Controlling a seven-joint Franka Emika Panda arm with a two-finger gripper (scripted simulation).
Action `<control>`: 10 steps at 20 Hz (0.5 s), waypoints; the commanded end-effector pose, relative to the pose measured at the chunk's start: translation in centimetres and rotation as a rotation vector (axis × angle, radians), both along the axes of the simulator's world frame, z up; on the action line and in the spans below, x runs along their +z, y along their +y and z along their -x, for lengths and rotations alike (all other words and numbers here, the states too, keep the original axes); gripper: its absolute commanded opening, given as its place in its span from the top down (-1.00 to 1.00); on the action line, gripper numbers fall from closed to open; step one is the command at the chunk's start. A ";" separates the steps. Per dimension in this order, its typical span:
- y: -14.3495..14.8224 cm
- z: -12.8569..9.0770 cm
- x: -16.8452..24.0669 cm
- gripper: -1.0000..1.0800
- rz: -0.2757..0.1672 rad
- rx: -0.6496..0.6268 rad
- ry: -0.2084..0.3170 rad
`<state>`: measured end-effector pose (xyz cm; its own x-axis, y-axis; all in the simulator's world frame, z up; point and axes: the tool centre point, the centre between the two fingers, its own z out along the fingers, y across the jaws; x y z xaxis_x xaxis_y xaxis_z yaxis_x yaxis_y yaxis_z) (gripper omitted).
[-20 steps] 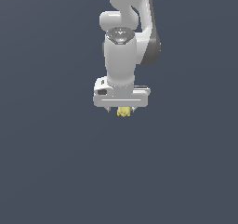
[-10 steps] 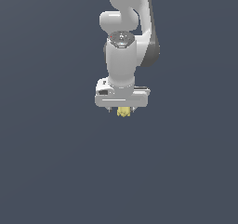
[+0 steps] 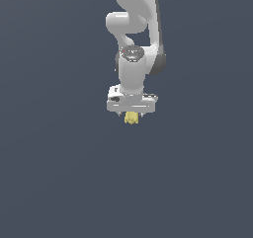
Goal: Pick up the object and move it to a goal position.
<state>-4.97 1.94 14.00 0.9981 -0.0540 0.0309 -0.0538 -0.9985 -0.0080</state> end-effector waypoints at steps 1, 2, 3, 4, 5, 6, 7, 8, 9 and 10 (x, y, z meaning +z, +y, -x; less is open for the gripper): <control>0.3 1.7 -1.4 -0.92 0.002 -0.006 0.008; 0.4 2.3 -1.9 -0.92 0.002 -0.009 0.011; 0.5 2.8 -2.3 -0.92 0.003 -0.011 0.014; 0.5 3.4 -2.7 -0.92 0.003 -0.013 0.017; 0.6 3.9 -3.1 -0.92 0.004 -0.014 0.019; 0.7 4.3 -3.4 -0.92 0.004 -0.016 0.021; 0.7 4.8 -3.7 -0.92 0.004 -0.017 0.023; 0.8 5.1 -4.0 -0.92 0.005 -0.019 0.025; 0.8 5.5 -4.2 -0.92 0.005 -0.020 0.026; 0.8 5.8 -4.4 -0.92 0.005 -0.021 0.028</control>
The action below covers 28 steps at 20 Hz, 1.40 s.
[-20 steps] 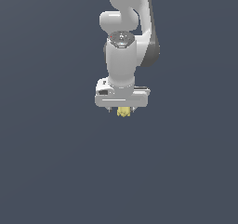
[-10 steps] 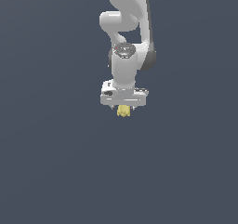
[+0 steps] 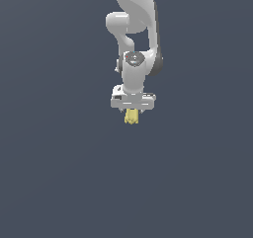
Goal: Pick up the object and move it to a goal position.
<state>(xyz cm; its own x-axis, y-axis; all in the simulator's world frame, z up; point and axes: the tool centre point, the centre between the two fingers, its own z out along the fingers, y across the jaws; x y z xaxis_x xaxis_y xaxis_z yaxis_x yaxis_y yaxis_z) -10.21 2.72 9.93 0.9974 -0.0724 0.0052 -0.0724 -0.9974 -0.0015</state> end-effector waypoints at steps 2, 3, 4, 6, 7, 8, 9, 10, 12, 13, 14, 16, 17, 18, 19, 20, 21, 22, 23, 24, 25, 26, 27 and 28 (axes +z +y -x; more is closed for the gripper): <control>0.1 1.0 -0.6 -0.92 0.001 -0.004 0.004; 0.1 1.2 -0.7 -0.92 0.001 -0.004 0.004; 0.1 1.3 -0.8 -0.92 0.001 -0.004 0.005; 0.2 1.4 -0.9 -0.92 0.001 -0.005 0.005; 0.1 1.2 -0.8 -0.92 0.001 -0.004 0.005; 0.1 1.2 -0.8 -0.92 0.001 -0.004 0.005; 0.1 1.2 -0.9 -0.92 0.001 -0.004 0.005; 0.1 1.3 -1.1 -0.92 0.001 -0.004 0.005; 0.1 1.3 -1.6 -0.92 0.001 -0.004 0.005; 0.2 1.3 -1.9 -0.92 0.001 -0.004 0.005; 0.2 1.3 -2.3 -0.92 0.001 -0.004 0.005; 0.2 1.4 -3.2 -0.92 0.001 -0.004 0.005; 0.2 1.4 -3.7 -0.92 0.001 -0.004 0.005; 0.1 1.4 -4.2 -0.92 0.001 -0.005 0.005; 0.1 1.4 -4.6 -0.92 0.001 -0.005 0.005; 0.1 1.4 -4.9 -0.92 0.001 -0.005 0.005; 0.1 1.4 -5.2 -0.92 0.001 -0.005 0.005; 0.1 1.4 -5.5 -0.92 0.001 -0.005 0.005; 0.1 1.4 -5.7 -0.92 0.001 -0.005 0.005; 0.2 1.4 -5.8 -0.92 0.001 -0.005 0.005; 0.2 1.4 -5.9 -0.92 0.001 -0.005 0.005; 0.2 1.4 -5.9 -0.92 0.001 -0.005 0.005; 0.2 1.4 -5.9 1.00 0.001 -0.005 0.005; 0.2 1.4 -5.9 1.00 0.001 -0.005 0.005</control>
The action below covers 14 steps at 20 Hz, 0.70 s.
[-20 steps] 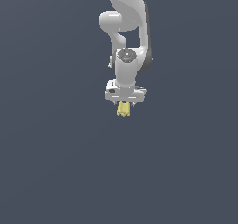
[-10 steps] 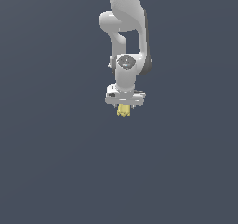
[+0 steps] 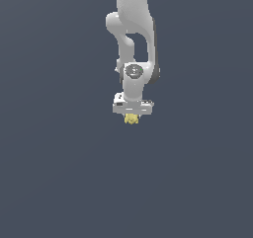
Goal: Pick up the object and move it to a goal position.
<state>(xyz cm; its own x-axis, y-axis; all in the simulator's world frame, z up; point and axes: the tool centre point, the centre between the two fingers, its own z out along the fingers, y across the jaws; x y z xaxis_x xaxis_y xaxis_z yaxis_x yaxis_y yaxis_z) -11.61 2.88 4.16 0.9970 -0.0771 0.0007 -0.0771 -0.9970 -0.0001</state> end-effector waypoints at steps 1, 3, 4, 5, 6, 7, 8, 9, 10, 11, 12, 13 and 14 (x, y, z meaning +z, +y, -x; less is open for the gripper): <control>0.0 0.0 -0.1 1.00 0.000 0.000 0.001; 0.0 0.0 -0.1 1.00 0.000 0.000 0.001; 0.0 0.0 -0.1 1.00 0.000 0.000 0.001; 0.0 0.0 -0.1 1.00 0.000 0.000 0.001; 0.0 0.0 -0.1 1.00 0.000 0.000 0.001; 0.0 0.0 -0.1 1.00 0.000 0.000 0.001; 0.0 0.0 -0.1 1.00 0.000 0.000 0.001; 0.0 0.0 0.0 1.00 0.000 0.000 -0.001; 0.0 -0.1 0.0 1.00 0.000 0.000 -0.001; 0.0 -0.1 0.1 1.00 0.000 0.000 -0.001; 0.0 -0.1 0.2 1.00 0.000 0.000 -0.001; -0.1 -0.2 0.4 1.00 0.000 0.000 -0.001; -0.1 -0.3 0.6 1.00 0.000 0.000 -0.001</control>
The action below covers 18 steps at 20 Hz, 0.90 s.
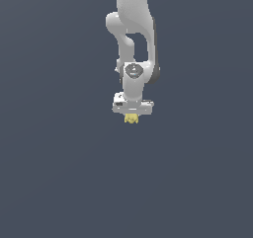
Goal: Pick up the object and move it to a goal position.
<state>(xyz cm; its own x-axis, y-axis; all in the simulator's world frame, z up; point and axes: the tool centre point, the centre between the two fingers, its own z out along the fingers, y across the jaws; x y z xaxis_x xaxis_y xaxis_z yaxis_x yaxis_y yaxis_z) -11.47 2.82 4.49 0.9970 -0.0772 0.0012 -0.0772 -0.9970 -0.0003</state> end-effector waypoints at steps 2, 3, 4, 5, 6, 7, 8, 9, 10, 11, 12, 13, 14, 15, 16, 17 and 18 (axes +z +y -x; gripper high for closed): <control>-0.1 -0.3 0.9 1.00 0.000 0.000 -0.001; -0.2 -0.4 1.2 1.00 0.000 0.000 -0.001; -0.3 -0.6 1.6 1.00 0.000 0.000 -0.001; -0.3 -0.7 2.1 1.00 0.000 0.000 -0.001; -0.4 -0.9 2.6 1.00 0.000 0.000 -0.001; -0.5 -1.1 3.2 1.00 0.000 0.000 -0.001; -0.6 -1.3 3.8 1.00 0.000 0.000 -0.001; -0.7 -1.5 4.4 1.00 0.000 0.000 -0.001; -0.8 -1.8 5.1 1.00 0.000 0.000 -0.001; -0.9 -2.1 5.8 1.00 0.000 0.000 -0.001; -1.0 -2.3 6.6 1.00 0.000 0.000 -0.001; -1.2 -2.6 7.5 1.00 0.000 0.000 -0.001; -1.3 -2.9 8.3 1.00 0.000 0.000 -0.001; -1.5 -3.3 9.2 1.00 0.000 0.000 0.000; -1.6 -3.6 10.2 1.00 0.000 0.000 0.000; -1.8 -3.9 11.1 1.00 0.000 0.000 0.000; -1.9 -4.3 12.0 1.00 0.000 0.000 0.000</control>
<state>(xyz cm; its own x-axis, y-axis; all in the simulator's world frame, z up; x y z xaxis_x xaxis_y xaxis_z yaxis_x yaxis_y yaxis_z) -7.68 1.15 15.08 0.9970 -0.0774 0.0018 -0.0774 -0.9970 -0.0005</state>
